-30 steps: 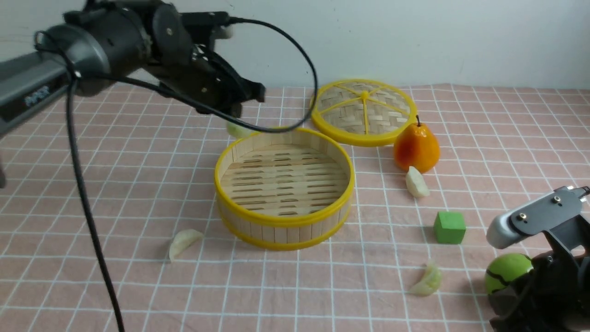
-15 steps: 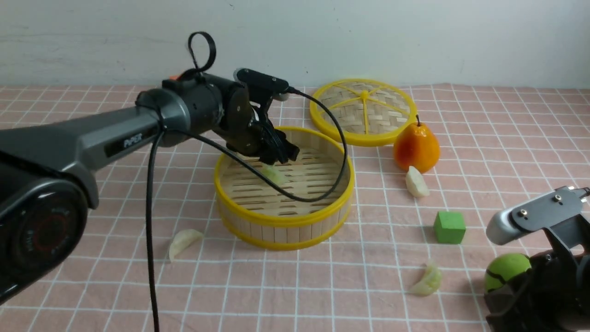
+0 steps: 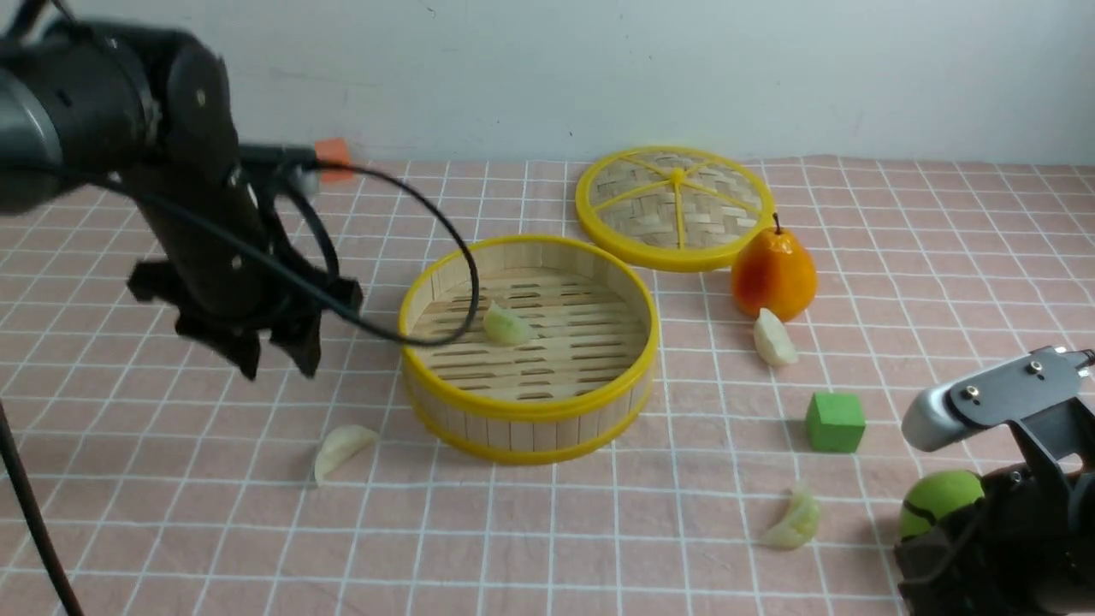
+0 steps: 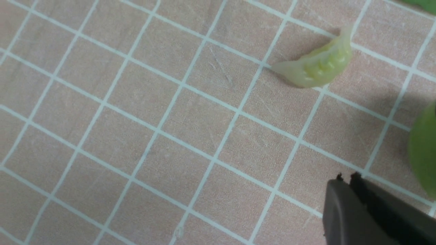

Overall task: Put the dumplings into the steamer on the table with the pink tablecloth.
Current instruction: 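Reach for and grasp a dumpling on the table with the left gripper, then place the dumpling into the bamboo steamer basket with the left gripper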

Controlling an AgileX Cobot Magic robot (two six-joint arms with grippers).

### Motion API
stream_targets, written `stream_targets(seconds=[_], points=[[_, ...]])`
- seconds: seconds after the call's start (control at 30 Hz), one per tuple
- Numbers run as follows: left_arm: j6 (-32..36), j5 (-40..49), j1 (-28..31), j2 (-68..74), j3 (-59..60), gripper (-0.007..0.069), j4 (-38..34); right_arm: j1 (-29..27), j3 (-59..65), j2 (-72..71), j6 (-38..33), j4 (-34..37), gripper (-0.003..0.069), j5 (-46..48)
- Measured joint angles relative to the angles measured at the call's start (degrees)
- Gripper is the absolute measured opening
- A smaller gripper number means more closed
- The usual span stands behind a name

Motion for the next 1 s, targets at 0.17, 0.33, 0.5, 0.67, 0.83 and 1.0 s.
stream_targets(seconds=[0.17, 0.33, 0.5, 0.67, 0.83, 1.0], points=[[6.1, -10.9, -1.8, 0.5, 7.8, 0.0381, -1.9, 0.1, 0.0, 0.0, 0.0, 0.5, 0.0031, 0.0], [11.6, -17.1, -2.6, 3.3, 9.1, 0.0337, -2.2, 0.1, 0.0, 0.0, 0.0, 2.1, 0.004, 0.0], [12.0, -18.1, -2.6, 5.8, 9.1, 0.0188, -1.9, 0.1, 0.0, 0.0, 0.0, 3.0, 0.0045, 0.0], [9.2, -15.4, -2.6, 4.8, 8.4, 0.0179, -1.2, 0.1, 0.0, 0.0, 0.0, 3.2, 0.0053, 0.0], [3.9, -10.2, -2.6, 0.2, 3.3, 0.0179, -5.5, 0.1, 0.0, 0.0, 0.0, 3.2, 0.0058, -0.1], [2.8, -12.4, -5.7, -2.1, -3.0, 0.0179, -13.8, 0.1, 0.0, 0.0, 0.0, 3.3, 0.0062, -1.0]])
